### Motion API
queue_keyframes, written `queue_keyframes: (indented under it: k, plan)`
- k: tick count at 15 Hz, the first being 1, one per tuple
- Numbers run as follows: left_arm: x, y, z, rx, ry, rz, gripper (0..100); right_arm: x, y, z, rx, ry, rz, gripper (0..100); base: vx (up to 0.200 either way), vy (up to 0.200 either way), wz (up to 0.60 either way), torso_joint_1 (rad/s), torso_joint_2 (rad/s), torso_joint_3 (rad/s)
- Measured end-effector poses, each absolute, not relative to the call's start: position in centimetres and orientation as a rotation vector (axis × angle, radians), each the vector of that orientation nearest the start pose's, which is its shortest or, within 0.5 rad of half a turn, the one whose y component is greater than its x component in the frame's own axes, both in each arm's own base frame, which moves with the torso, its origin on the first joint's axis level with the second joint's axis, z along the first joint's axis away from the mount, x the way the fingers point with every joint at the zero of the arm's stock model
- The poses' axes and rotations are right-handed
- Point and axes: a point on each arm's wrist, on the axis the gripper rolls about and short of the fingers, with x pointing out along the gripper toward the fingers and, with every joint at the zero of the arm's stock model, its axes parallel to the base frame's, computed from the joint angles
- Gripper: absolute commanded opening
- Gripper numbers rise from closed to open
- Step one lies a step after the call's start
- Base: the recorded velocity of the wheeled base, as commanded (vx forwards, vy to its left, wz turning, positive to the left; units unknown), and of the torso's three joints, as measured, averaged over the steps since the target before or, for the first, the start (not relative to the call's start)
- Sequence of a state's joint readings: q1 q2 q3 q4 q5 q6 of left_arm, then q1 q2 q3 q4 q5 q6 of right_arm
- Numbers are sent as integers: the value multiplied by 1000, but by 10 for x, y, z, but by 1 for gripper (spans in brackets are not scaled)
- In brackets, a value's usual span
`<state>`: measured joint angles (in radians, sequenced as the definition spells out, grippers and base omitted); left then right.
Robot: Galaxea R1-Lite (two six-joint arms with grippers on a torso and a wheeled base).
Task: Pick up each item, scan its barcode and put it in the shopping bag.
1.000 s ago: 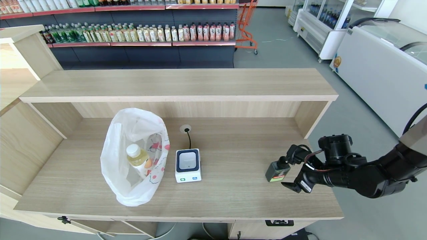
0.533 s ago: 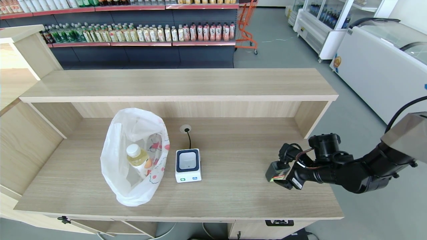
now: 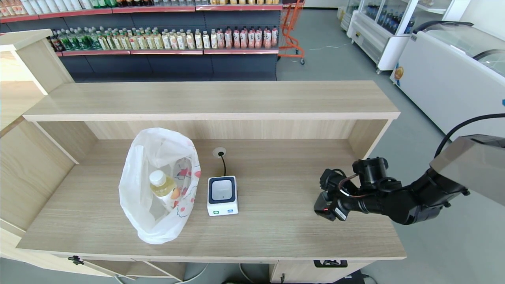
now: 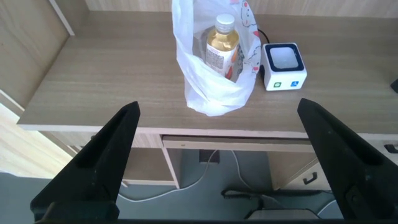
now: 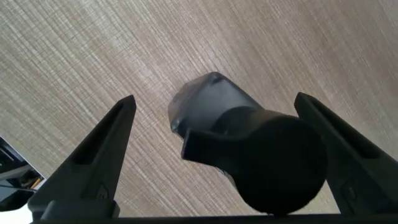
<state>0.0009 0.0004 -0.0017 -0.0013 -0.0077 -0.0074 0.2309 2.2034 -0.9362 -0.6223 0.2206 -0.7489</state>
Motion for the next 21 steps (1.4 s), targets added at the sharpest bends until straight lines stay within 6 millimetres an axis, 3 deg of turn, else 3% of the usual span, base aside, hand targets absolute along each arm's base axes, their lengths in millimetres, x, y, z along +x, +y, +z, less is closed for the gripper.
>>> queue_keyframes:
  k: [3,4,11,15,17,21]
  plan:
    - [-23,0,76,-7,-3,-6,100,378,97,33,-715,449,665,100,0,0,0,0,0,0]
    - [-23,0,76,-7,-3,-6,100,379,98,30,-715,452,667,0,0,0,0,0,0,0]
    - [-23,0,76,-7,-3,-6,100,381,107,25,-686,409,706,0,0,0,0,0,0,0]
    - [-23,0,76,-7,-3,-7,100,371,106,39,-675,303,709,0,0,0,0,0,0,0]
    - [-23,0,76,-7,-3,-6,100,347,88,52,-682,293,666,0,0,0,0,0,0,0]
    - [-23,0,76,-7,-3,-6,100,297,34,74,-701,333,527,0,0,0,0,0,0,0]
